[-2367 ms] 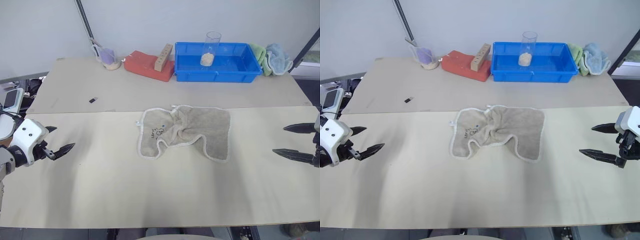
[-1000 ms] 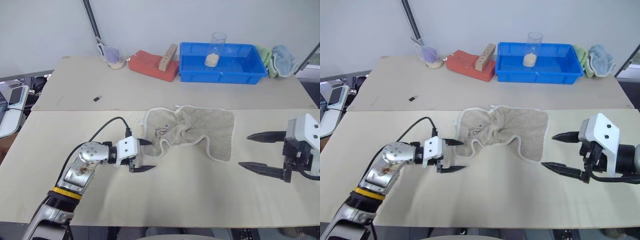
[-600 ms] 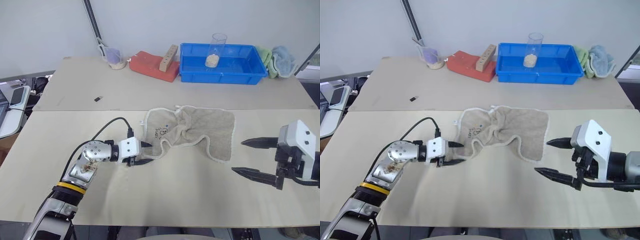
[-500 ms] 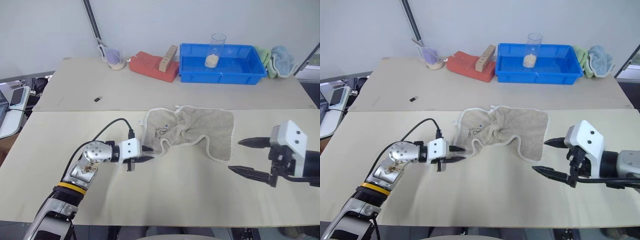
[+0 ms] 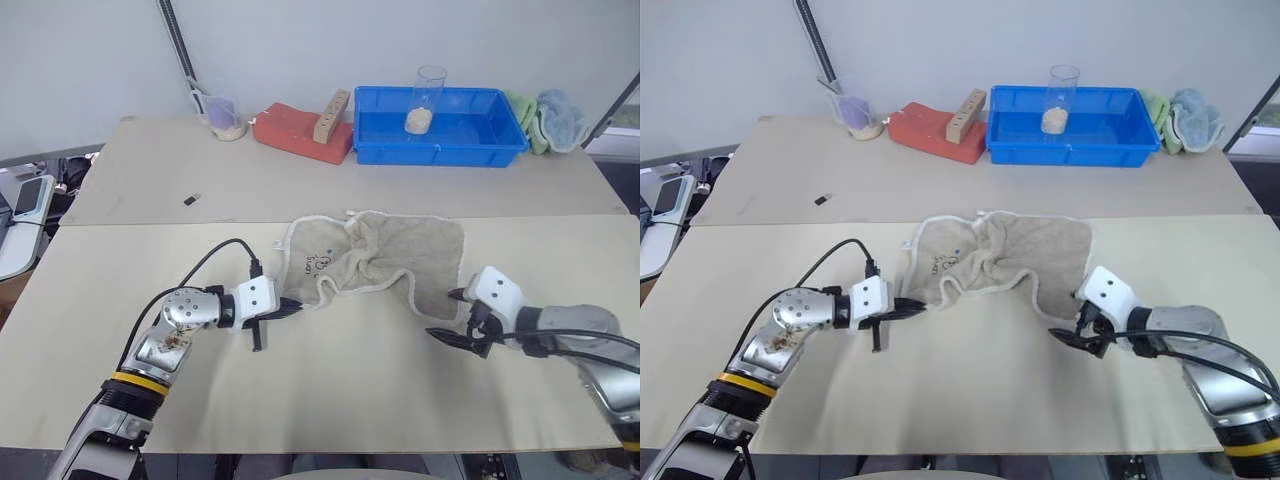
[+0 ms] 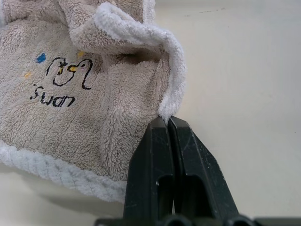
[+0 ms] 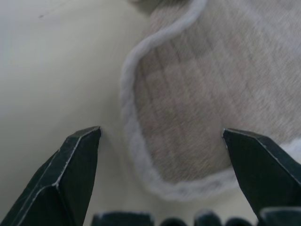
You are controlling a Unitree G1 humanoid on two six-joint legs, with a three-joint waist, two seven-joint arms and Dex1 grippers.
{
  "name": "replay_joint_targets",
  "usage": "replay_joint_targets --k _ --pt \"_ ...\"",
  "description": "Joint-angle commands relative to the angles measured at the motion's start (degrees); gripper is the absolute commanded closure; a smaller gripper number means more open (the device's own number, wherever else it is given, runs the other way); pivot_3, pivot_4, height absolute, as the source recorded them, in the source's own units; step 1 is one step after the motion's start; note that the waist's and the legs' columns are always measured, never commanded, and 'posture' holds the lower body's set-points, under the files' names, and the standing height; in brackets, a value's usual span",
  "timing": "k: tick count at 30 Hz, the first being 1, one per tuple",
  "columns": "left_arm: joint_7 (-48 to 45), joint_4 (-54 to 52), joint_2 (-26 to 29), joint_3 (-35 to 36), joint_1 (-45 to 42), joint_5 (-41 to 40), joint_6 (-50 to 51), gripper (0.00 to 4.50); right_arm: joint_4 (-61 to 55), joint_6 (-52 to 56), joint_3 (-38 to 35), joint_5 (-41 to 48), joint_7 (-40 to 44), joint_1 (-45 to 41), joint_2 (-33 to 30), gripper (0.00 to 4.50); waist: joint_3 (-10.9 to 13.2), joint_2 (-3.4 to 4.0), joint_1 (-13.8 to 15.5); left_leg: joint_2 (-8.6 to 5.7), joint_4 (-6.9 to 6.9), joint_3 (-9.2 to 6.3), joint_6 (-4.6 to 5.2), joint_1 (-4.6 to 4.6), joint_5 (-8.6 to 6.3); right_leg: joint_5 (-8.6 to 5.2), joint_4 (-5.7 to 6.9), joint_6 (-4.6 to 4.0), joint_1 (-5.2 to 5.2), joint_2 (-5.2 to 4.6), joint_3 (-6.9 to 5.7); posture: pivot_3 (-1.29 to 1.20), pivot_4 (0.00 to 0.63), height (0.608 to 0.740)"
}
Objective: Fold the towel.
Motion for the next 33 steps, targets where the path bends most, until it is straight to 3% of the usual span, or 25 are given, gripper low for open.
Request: replay_joint_targets --k 1,13,19,22,25,28,33 --pt "0.92 0.1 1.58 1.65 1.48 0.51 1.72 4.5 3.15 -1.07 0.45 -2.53 -0.51 -0.49 0.3 0.52 -0.01 -0.01 -0.09 0.0 0.0 -0.01 0.0 0.01 0.0 0.0 0.0 0.0 0.01 0.0 0.0 0.0 0.15 0.74" --pt "-1.69 -0.57 5.87 6.41 1.3 -3.19 5.2 4.5 3.26 -0.41 -1.08 -0.12 3.57 -1.06 -1.29 4.48 -0.01 -0.01 -0.25 -0.01 0.0 -0.05 0.0 0.0 0.0 0.0 0.02 0.0 0.0 -0.01 -0.01 0.0 0.15 0.74" --pt "-9.77 -1.06 12.6 11.09 -3.36 -11.11 15.47 4.5 -2.75 5.41 -9.43 7.94 12.01 1.34 -8.77 4.48 0.07 0.03 0.01 -0.03 -0.02 -0.11 0.02 -0.18 -0.01 0.0 0.03 0.0 -0.13 -0.05 -0.07 0.0 0.15 0.74" --pt "-8.61 1.8 11.41 12.34 -9.36 -12.33 19.28 4.5 -1.29 6.61 -10.92 9.44 12.43 -3.06 -9.97 4.48 0.09 -0.01 0.12 -0.04 0.02 -0.09 0.02 -0.16 -0.01 0.0 0.01 0.0 -0.07 -0.05 -0.07 0.0 0.15 0.74" --pt "-3.35 7.53 7.65 13.28 -17.13 -11.07 19.81 4.5 3.86 4.35 -9.85 7.36 10.02 -11.41 -8.55 4.48 0.1 -0.01 0.01 -0.06 0.05 -0.08 0.01 -0.18 -0.01 0.0 -0.01 0.01 -0.1 -0.03 -0.08 0.0 0.15 0.74" --pt "5.23 18.34 3.28 15.26 -30.31 -8.94 17.58 4.5 15.76 -2.31 -6.91 2.2 6.95 -27.76 -5.91 4.48 0.24 -0.11 -0.34 -0.07 0.11 -0.07 0.01 -0.24 0.0 0.0 0.02 0.0 -0.16 -0.03 -0.11 0.0 0.15 0.74" --pt "10.82 32.4 3.23 18.85 -45.8 -8.03 12.47 4.5 32.21 -12.48 -3.71 -3.63 8.4 -47.69 -4.87 4.48 0.25 -0.12 -1.02 -0.05 0.11 -0.06 0.02 -0.56 0.04 0.0 0.27 0.0 -0.54 -0.02 -0.15 0.0 0.15 0.74"
